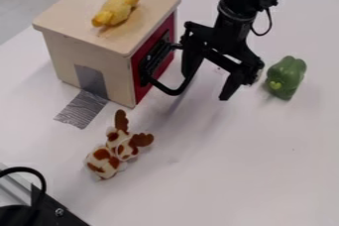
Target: Open the closed drawer
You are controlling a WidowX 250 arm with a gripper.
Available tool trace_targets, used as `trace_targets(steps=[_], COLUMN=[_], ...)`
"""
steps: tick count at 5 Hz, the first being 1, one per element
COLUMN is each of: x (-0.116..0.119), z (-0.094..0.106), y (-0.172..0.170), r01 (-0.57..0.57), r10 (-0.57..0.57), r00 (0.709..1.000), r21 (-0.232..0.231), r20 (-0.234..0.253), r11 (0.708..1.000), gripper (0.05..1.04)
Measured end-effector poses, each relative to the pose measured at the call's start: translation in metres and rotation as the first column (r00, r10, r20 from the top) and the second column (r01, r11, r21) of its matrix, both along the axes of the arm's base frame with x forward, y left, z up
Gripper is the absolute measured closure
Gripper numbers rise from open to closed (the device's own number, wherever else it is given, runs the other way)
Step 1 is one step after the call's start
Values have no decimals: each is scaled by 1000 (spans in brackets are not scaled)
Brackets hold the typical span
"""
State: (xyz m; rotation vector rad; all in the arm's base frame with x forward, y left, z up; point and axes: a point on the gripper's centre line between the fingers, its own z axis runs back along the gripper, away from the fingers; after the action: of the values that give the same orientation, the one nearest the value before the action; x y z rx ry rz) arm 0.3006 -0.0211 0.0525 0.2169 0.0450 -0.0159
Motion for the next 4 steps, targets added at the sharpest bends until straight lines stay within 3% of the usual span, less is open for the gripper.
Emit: trace_targets(steps=[2,3,4], x=[0,-3,-3], z=[-6,-25,-44], y=[32,36,31], r01=[-89,-117,-143], r10=[89,117,138], r00=[996,992,987], r21=[6,-11,-59], r20=[-10,-54,-82], r11=[996,993,988], gripper=[85,129,272])
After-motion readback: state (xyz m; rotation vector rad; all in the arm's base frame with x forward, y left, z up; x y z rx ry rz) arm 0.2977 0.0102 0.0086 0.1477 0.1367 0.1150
